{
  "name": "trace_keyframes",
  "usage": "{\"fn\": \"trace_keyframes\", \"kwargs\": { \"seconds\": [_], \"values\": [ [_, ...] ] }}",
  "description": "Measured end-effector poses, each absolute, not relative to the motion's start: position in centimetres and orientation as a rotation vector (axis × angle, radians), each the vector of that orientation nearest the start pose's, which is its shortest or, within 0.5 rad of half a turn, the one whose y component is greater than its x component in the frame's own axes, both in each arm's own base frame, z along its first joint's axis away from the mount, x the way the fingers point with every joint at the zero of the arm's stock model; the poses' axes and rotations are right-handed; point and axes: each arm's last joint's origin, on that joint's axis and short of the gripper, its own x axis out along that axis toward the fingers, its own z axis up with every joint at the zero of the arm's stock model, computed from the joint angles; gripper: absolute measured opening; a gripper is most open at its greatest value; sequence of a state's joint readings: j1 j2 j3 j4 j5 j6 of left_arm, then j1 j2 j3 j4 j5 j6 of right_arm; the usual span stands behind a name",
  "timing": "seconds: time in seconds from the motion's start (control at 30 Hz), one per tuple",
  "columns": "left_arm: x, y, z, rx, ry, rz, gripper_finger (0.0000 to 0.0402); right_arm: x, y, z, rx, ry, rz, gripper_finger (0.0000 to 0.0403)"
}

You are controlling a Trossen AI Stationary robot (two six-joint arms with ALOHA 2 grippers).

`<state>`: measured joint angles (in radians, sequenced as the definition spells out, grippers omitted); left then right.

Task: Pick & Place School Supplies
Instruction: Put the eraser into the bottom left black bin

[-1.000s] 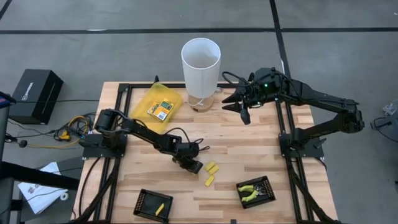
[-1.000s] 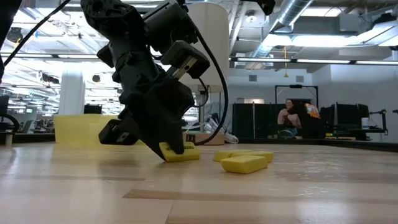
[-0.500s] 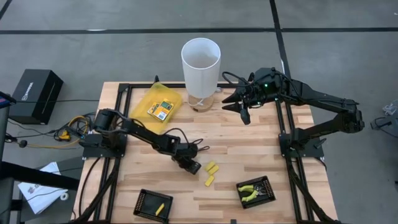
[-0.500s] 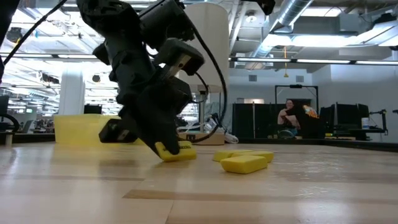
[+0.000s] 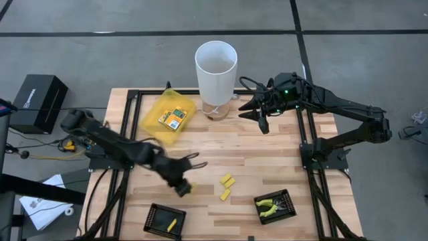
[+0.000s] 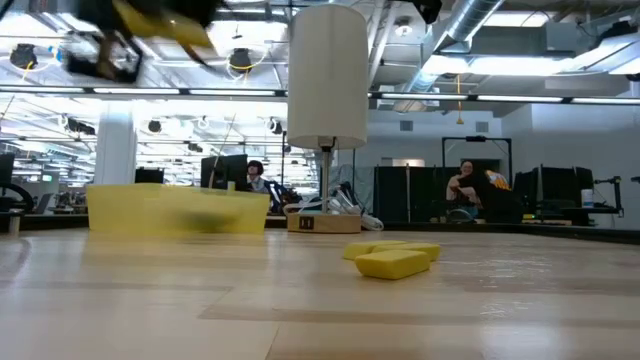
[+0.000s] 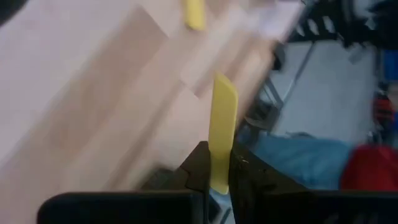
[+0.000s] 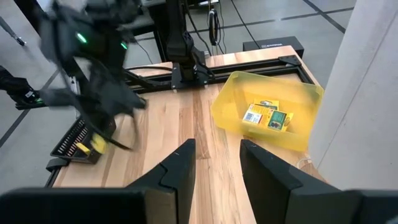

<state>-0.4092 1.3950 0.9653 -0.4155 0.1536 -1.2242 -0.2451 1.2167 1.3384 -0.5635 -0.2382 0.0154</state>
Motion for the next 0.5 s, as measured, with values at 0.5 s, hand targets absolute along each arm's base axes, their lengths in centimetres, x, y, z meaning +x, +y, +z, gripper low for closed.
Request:
{"fn": "trace_keyframes", "kwargs": {
  "seconds": [0.5],
  "values": [
    [20.5,-21.6,19.3,-0.898,1.355,0.177,0.0023,24.5,-5.4,39.9,0.148,0.429,-0.013,0.0118]
  ]
}}
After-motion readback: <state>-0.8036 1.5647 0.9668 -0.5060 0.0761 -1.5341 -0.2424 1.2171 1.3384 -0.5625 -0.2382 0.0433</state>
